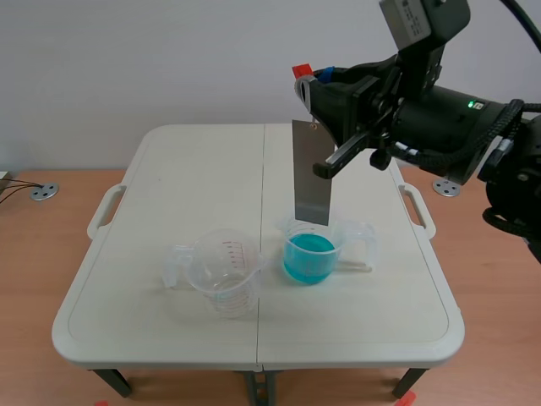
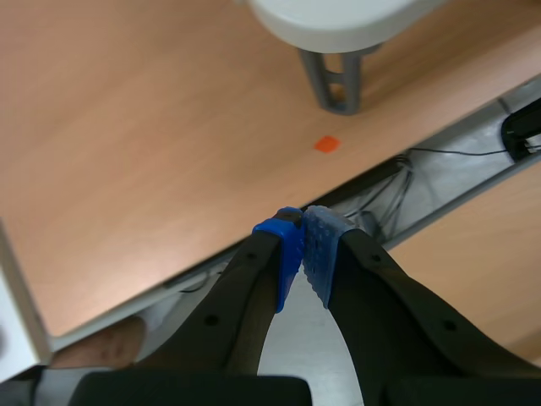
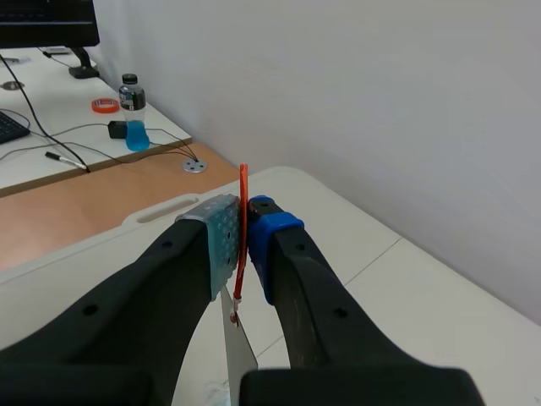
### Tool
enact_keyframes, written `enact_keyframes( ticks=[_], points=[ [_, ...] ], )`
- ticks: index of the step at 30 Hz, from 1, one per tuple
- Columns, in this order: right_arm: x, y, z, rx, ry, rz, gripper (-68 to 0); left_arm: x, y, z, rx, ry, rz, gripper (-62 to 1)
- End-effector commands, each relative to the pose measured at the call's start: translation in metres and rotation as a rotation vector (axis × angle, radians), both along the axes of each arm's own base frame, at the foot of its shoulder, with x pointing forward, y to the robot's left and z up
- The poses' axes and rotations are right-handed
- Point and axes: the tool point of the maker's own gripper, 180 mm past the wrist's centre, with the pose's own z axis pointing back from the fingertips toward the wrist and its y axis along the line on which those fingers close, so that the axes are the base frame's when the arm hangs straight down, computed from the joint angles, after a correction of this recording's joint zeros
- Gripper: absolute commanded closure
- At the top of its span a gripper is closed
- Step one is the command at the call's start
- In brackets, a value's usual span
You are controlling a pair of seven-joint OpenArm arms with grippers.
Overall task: Hold the metal plate by the orange handle, dip it into the blue solution, take it out and point at it, then put the plate back in the beaker on the left.
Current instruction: 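Lower the plate into the blue solution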
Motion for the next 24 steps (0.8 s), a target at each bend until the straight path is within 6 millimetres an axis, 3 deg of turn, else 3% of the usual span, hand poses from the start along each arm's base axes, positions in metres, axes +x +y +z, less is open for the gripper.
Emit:
enact_keyframes(
  ticks=[1, 17, 24],
  points=[
    [0.005, -0.001, 0.013, 0.025, -0.039, -0.004, -1.1, -0.004, -0.003, -0.002, -0.018, 0.002, 0.018, -1.5],
    [0.012, -0.003, -0.024, 0.044, 0.056, -0.026, -1.1, -0.048, -0.065, -0.040, -0.118, 0.190, -0.067, -1.5],
    [0.013, -0.006, -0.035, 0.050, 0.081, -0.036, -1.1, -0.057, -0.083, -0.045, -0.150, 0.219, -0.100, -1.5]
  ],
)
